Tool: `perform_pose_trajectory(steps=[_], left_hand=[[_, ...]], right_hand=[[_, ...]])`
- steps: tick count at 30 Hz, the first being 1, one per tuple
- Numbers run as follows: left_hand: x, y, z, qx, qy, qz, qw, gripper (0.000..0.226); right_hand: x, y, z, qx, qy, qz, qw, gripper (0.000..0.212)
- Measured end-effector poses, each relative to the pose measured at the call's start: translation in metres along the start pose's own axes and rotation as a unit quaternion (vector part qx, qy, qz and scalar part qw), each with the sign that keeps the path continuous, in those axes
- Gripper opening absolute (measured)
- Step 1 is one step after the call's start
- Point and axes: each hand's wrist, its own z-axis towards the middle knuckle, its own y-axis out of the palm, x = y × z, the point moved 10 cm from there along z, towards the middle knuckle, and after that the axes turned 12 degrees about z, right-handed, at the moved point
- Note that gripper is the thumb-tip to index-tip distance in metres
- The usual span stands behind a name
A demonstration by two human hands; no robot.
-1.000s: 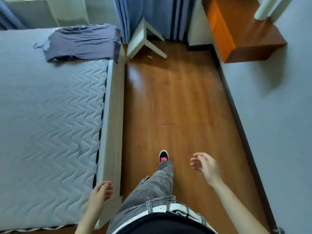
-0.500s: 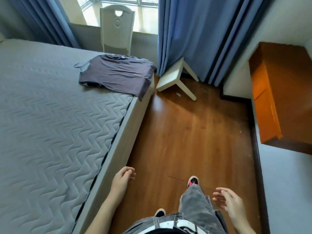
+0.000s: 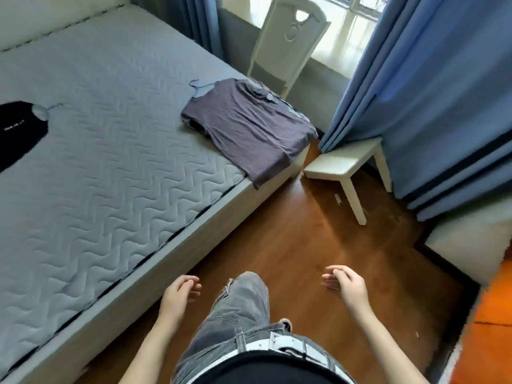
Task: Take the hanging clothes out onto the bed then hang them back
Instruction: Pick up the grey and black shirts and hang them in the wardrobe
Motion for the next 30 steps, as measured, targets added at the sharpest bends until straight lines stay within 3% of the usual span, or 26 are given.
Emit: perform_pose_trajectory(steps=[5, 9, 20, 25, 30], left_hand=[[-0.007, -0.003, 0.031, 0.088, -0.077, -0.046, 0.992, 0.025], [0.02, 0.004, 0.084, 0.118, -0.107, -0.072, 0.985, 0.025], [0.239, 0.008, 0.276, 0.114, -0.067, -0.09, 0.987, 0.027], [0.3, 0.016, 0.354, 0.126, -0.083, -0.102, 0.983, 0.027], [0.342, 0.027, 0.42, 0.165, -0.127, -0.086, 0.974, 0.022]], right_hand=[[-0.075, 0.063, 0.103, -0.091, -0.02, -0.061, 0.994, 0.025], [-0.114, 0.105, 0.181, -0.112, -0.019, -0.089, 0.99, 0.025], [-0.247, 0.151, 0.346, -0.099, 0.008, -0.093, 0.991, 0.023], [-0.297, 0.179, 0.445, -0.117, 0.032, -0.126, 0.985, 0.024], [-0.364, 0.261, 0.551, -0.178, 0.031, -0.174, 0.968, 0.023]])
